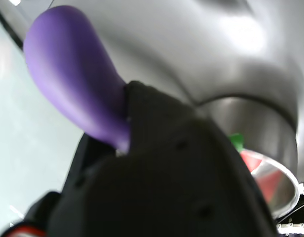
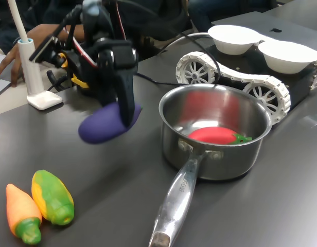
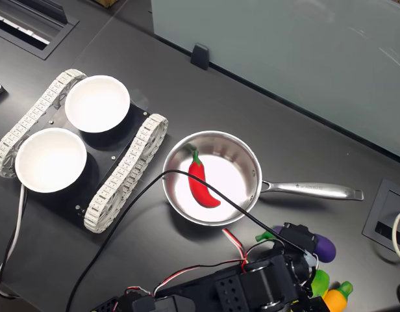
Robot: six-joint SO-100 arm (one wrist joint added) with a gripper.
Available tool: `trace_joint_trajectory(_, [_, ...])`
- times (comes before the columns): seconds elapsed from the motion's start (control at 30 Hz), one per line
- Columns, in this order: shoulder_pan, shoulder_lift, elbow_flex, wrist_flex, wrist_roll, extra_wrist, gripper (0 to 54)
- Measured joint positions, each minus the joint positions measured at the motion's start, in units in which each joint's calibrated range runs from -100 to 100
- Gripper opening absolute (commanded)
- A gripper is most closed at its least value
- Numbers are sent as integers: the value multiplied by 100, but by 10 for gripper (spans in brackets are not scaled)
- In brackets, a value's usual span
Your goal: Pick up the brinjal and place them in the pan
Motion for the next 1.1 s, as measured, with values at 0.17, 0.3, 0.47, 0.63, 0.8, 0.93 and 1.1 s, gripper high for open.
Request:
trace_joint_trajectory(0.17, [55,-286,-253,0,-293,-92,1])
trace_joint_trajectory(0.3, [44,-497,-380,0,-532,-110,1])
trace_joint_trajectory(0.47, [11,-808,-380,-119,-913,-184,0])
trace_joint_trajectory(0.63, [-165,-1279,36,-365,-1226,-220,0])
trace_joint_trajectory(0.8, [-616,-1684,579,-612,-1514,-220,0])
trace_joint_trajectory(0.93, [-957,-2062,1104,-901,-1631,-220,0])
trace_joint_trajectory(1.1, [-1441,-2508,1710,-1207,-1705,-184,0])
